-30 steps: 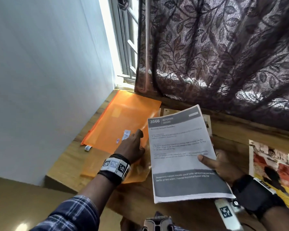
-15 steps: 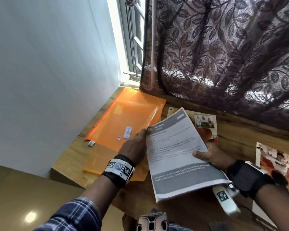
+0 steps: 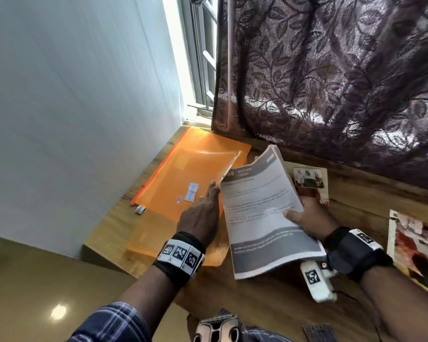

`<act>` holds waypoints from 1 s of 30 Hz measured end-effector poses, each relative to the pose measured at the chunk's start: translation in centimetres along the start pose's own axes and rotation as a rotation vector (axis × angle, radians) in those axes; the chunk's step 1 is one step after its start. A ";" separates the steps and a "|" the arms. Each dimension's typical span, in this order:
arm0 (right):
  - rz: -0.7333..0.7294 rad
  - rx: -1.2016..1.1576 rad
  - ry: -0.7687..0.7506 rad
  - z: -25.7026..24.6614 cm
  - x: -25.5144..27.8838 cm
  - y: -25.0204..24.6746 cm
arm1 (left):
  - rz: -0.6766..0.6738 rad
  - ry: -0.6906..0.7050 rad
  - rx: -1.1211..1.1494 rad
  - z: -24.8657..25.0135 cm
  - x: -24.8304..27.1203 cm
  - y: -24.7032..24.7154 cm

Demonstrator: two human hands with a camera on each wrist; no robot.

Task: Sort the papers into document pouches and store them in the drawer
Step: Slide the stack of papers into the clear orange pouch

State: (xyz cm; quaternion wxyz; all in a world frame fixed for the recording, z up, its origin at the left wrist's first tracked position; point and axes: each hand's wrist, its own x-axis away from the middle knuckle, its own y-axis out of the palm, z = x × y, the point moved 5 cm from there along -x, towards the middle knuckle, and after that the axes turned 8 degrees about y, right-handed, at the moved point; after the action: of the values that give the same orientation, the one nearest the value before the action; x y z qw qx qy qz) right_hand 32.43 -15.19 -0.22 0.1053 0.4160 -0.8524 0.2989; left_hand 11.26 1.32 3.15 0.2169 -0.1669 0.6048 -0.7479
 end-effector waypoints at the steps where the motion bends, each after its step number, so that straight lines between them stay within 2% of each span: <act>1: -0.009 -0.003 0.023 0.5 0.0 -0.1 | 0.003 -0.014 0.015 -0.3 0.0 0.2; 6: -0.095 -0.012 0.087 1.5 0.5 -0.8 | 0.022 0.038 0.057 0.1 0.4 0.5; 12: -0.163 -0.104 0.051 0.4 0.3 -0.6 | -0.151 0.126 0.025 1.6 0.8 1.8; 17: -0.049 -0.207 0.036 -0.1 -0.6 0.3 | -0.256 0.203 0.102 2.3 1.2 2.2; 21: 0.024 -0.056 -0.034 0.5 -0.7 0.9 | -0.354 0.176 0.099 1.8 1.2 1.3; 25: 0.040 -0.065 -0.040 0.9 -0.5 0.7 | -0.510 0.147 0.201 0.8 1.5 1.1; 27: 0.050 -0.072 -0.043 1.1 -0.5 0.7 | -0.525 0.115 0.270 0.6 1.7 0.9; 30: 0.091 -0.125 -0.024 1.8 -0.7 1.6 | -0.501 0.108 0.258 1.2 2.0 0.7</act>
State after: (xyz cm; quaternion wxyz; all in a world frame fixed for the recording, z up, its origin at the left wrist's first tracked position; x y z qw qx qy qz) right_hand 31.78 -15.02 -2.65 0.1071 0.3732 -0.8886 0.2443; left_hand 10.20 -0.84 2.64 0.0124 -0.2420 0.4552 -0.8568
